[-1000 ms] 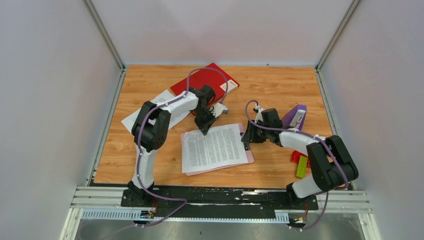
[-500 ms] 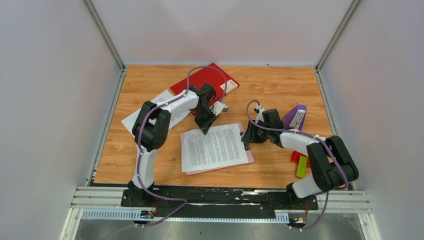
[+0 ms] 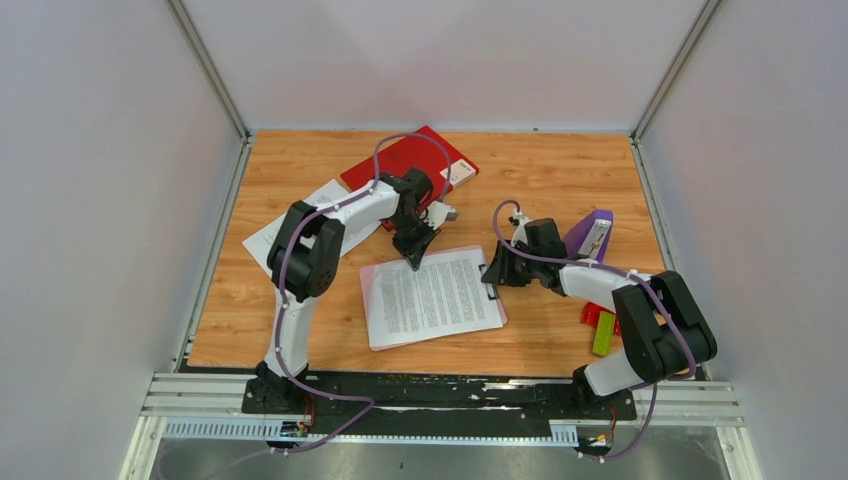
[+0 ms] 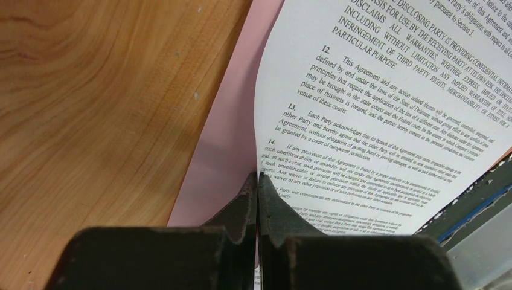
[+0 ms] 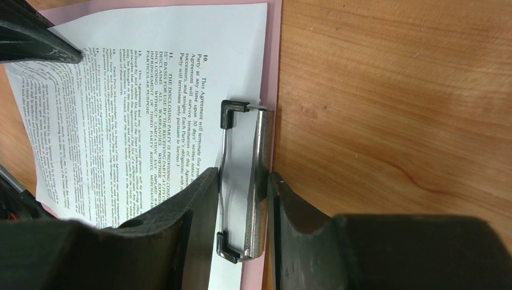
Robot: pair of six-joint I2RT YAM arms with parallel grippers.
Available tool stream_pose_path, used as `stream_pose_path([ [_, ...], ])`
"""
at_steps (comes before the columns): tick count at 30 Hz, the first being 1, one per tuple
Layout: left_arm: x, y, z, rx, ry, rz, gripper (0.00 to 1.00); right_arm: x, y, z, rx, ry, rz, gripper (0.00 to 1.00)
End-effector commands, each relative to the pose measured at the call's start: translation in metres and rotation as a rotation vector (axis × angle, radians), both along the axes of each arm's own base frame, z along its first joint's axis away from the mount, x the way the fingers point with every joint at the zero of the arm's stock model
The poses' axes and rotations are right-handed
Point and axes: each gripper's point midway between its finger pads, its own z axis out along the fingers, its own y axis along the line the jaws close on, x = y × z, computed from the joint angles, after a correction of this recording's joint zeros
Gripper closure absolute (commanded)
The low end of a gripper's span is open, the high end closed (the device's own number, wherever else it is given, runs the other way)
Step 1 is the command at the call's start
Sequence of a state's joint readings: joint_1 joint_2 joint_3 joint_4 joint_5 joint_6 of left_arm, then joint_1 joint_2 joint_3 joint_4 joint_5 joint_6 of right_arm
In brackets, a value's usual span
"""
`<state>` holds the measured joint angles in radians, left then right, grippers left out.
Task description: Put the files into the folder
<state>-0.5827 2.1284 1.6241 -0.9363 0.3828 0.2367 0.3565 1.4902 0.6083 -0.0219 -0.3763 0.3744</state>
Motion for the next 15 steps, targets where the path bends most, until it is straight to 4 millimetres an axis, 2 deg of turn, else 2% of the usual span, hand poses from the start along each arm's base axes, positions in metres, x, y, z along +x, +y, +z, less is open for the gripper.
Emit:
stream_pose_path([
  [1, 0.011, -0.012, 0.000, -0.030, -0.021, 0.036, 0.98, -0.027, -0.009, -0.029, -0.040, 0.130, -0.015, 1.00],
  [5, 0.014, -0.012, -0.003, -0.018, -0.022, 0.056, 1.00, -0.028, -0.011, -0.029, -0.047, 0.128, -0.012, 1.00],
  [12, 0.018, 0.005, -0.006, 0.022, -0.023, 0.121, 1.00, -0.029, -0.012, -0.029, -0.055, 0.124, -0.013, 1.00],
  [15, 0.018, 0.004, -0.004, 0.005, -0.026, 0.130, 1.00, -0.028, -0.012, -0.029, -0.052, 0.123, -0.015, 1.00],
])
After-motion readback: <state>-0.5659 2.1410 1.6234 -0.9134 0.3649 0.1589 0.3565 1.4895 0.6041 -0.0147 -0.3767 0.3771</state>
